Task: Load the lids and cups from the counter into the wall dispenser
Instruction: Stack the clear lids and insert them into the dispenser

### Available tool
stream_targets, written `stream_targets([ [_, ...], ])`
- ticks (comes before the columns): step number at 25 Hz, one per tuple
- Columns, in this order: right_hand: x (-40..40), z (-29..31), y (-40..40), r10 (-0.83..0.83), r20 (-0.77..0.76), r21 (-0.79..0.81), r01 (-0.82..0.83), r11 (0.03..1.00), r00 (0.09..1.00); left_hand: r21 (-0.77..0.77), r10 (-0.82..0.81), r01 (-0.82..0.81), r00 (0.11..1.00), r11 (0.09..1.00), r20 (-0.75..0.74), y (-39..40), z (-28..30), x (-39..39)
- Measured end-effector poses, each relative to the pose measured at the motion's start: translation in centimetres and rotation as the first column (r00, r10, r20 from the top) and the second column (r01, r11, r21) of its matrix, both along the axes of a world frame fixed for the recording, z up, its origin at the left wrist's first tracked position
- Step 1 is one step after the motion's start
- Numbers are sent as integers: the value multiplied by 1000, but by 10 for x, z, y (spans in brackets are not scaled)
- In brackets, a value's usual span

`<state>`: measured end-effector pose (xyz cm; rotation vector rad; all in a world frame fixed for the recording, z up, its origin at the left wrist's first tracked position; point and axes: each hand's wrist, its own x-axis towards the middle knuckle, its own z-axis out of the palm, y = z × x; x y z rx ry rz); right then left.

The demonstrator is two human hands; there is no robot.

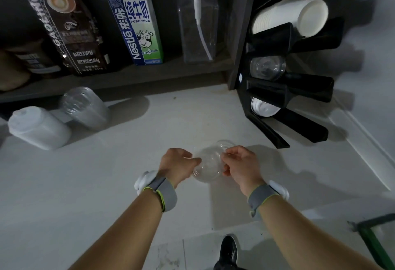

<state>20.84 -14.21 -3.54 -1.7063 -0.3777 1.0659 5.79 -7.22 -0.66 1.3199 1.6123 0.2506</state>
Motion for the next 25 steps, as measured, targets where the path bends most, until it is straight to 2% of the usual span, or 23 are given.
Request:
stream_targets([
  [2, 0, -10, -1, 15, 61, -54, -12, 998, 998, 114, -43, 58, 991, 992, -126, -1, -6, -2],
  [3, -1, -15, 0, 25, 87, -79, -18, 997, 996, 132, -55, 74, 989, 988, -140, -2, -10, -2],
  [8, -3, -21, 4, 138, 189, -168, -107, 980, 972, 115, -5, 22, 989, 993, -147, -2, -20, 2],
  [13, -7, -40, 11, 202, 242, -220, -149, 964, 949, 67, -16, 23, 993, 998, -117, -1, -20, 1],
  [15, -10, -30, 9, 178, 217, -203, -134, 970, 960, 39, -13, 16, 996, 999, -93, 0, -23, -2],
  [20, -12, -7, -9, 171, 114, -154, -153, 976, 979, -59, 73, -65, 988, 996, 137, -7, -21, -22],
  [22, -11, 9, -14, 167, 94, -122, -155, 980, 981, -52, 46, -35, 974, 998, 222, -11, -10, -24],
  [25, 0, 51, -26, 182, 38, 20, -182, 983, 983, 12, 23, -29, 929, 1000, 368, -16, 20, -16],
])
